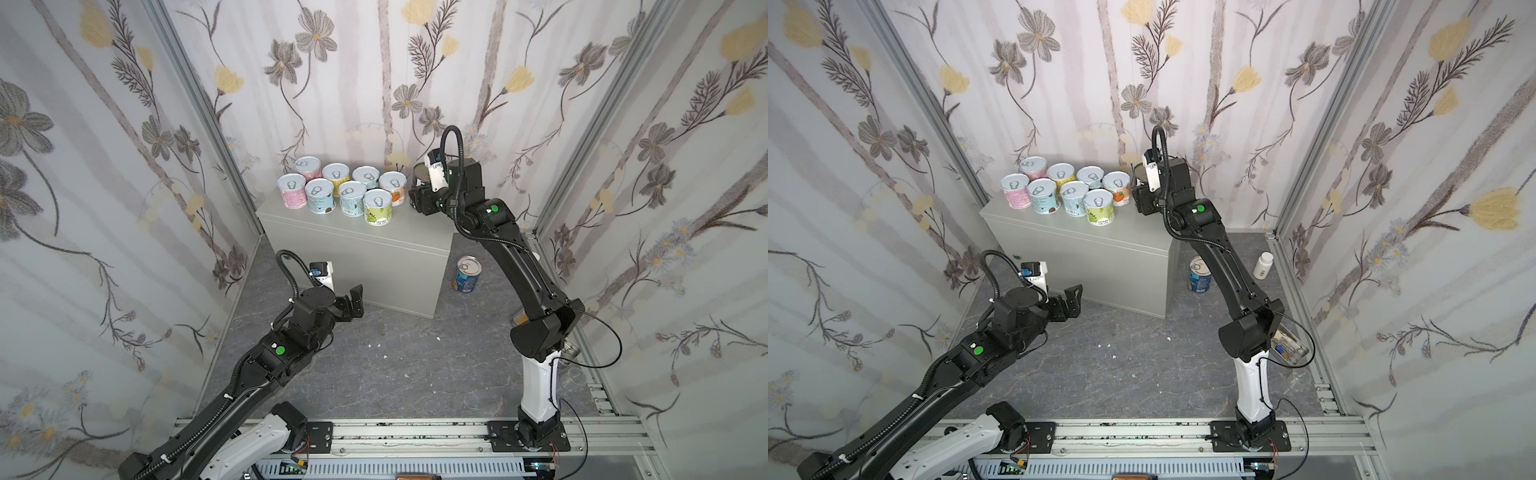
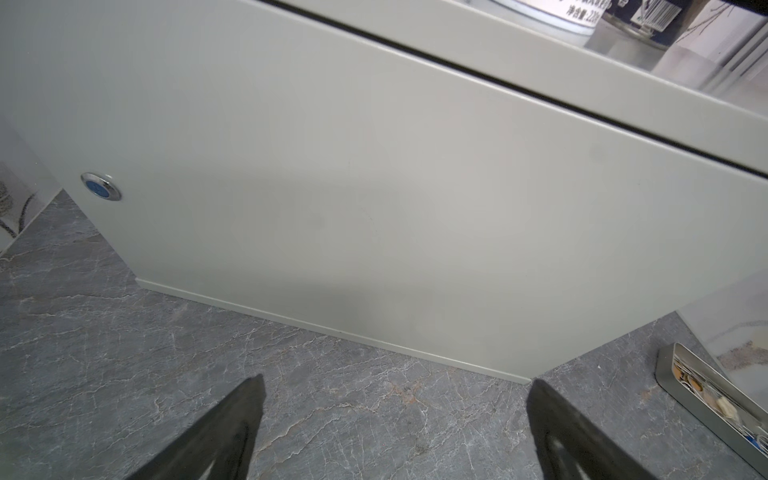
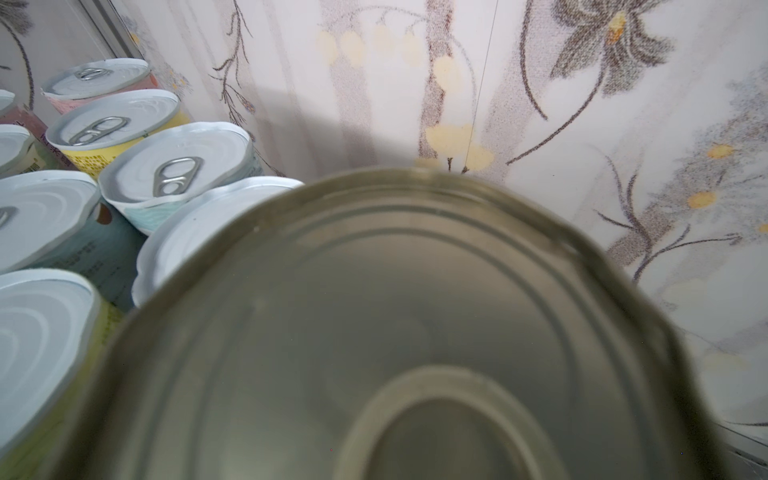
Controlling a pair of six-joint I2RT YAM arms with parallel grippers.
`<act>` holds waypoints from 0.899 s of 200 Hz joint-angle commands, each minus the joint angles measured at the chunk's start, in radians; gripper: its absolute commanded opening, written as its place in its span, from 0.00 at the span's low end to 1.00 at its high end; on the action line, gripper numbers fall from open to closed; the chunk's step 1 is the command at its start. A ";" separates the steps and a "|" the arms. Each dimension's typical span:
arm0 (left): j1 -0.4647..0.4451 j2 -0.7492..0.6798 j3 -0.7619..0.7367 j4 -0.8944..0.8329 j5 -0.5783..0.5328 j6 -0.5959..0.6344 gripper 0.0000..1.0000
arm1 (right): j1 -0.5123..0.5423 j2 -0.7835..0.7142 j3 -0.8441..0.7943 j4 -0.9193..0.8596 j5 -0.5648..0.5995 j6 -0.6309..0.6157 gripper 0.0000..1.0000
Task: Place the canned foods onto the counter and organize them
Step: 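Carry the gold-lidded can up over the cabinet top toward the cluster, then lower the dark blue gold-lidded can beside the orange-printed can with right gripper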
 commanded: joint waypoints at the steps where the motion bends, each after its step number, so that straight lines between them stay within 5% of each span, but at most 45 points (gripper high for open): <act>1: 0.001 -0.012 -0.011 0.036 -0.019 -0.019 1.00 | 0.002 0.010 0.010 0.108 -0.024 -0.010 0.52; 69: 0.002 -0.044 -0.032 0.033 -0.017 -0.035 1.00 | 0.005 0.012 0.009 0.110 -0.061 -0.008 0.57; 180: 0.002 -0.058 -0.032 0.025 -0.018 -0.032 1.00 | 0.004 0.020 0.009 0.093 -0.071 -0.001 0.78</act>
